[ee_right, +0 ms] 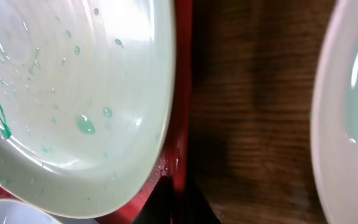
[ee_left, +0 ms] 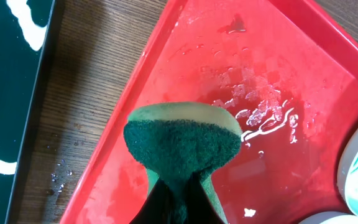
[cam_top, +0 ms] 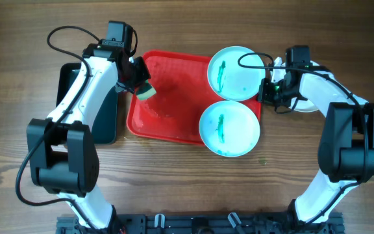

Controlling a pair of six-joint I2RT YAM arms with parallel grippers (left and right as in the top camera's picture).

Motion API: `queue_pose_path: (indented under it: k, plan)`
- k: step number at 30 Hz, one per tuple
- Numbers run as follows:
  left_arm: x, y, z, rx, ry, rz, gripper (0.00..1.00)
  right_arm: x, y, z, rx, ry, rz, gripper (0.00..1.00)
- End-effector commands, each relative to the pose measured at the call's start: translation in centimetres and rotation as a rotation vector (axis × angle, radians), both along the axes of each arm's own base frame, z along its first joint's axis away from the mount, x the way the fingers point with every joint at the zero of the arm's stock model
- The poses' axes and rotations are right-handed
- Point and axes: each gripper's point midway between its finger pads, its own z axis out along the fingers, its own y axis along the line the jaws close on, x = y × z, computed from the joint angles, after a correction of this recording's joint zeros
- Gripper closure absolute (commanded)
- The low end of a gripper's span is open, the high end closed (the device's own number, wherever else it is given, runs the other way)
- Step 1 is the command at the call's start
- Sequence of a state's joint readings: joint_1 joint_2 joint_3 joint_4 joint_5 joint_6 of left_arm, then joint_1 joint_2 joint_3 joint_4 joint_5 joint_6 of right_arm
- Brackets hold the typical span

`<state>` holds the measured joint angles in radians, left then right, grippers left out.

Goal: Clean dirty plates on tray and stack at the side
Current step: 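Release the white plate and move right gripper to a blue plate rim, then grasp the lower blue plate rim with the right gripper and pull it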

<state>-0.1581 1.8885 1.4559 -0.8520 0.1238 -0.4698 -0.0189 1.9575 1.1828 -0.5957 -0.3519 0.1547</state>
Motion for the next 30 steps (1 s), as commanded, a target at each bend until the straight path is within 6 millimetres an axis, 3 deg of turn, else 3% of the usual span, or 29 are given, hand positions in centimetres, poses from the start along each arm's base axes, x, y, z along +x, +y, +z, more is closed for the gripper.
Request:
queue_pose_path:
  k: [1, 3, 12, 24, 26, 27, 28, 30]
  plan:
    - [-0.3, 0.1, -0.8, 0.01, 0.019, 0.008, 0.96, 0.3, -0.4, -0.1, -0.063, -0.058, 0.093, 0.96]
    - [-0.3, 0.1, -0.8, 0.01, 0.019, 0.008, 0.96, 0.5, -1.1, -0.2, -0.112, -0.072, 0.104, 0.96]
    - [-0.3, 0.1, -0.8, 0.01, 0.019, 0.008, 0.96, 1.6, -1.0, 0.0, -0.135, -0.15, 0.205, 0.96]
    - [-0.1, 0.0, -0.8, 0.009, 0.011, 0.008, 0.96, 2.1, 0.1, 0.6, -0.091, -0.211, 0.288, 0.94]
    - [0.0, 0.0, -0.7, 0.008, 0.008, 0.008, 0.96, 2.0, 0.1, 0.6, -0.084, -0.196, 0.267, 0.83]
    - [0.0, 0.0, -0.7, 0.008, 0.008, 0.008, 0.96, 1.9, 0.1, 0.8, -0.078, -0.182, 0.252, 0.68]
    - [0.0, 0.0, -0.8, 0.008, 0.009, 0.008, 0.96, 1.9, 0.1, 1.2, -0.071, -0.159, 0.229, 0.59]
    - [0.0, 0.0, -0.8, 0.008, 0.009, 0.008, 0.96, 1.8, 0.1, 2.6, -0.055, -0.111, 0.176, 0.56]
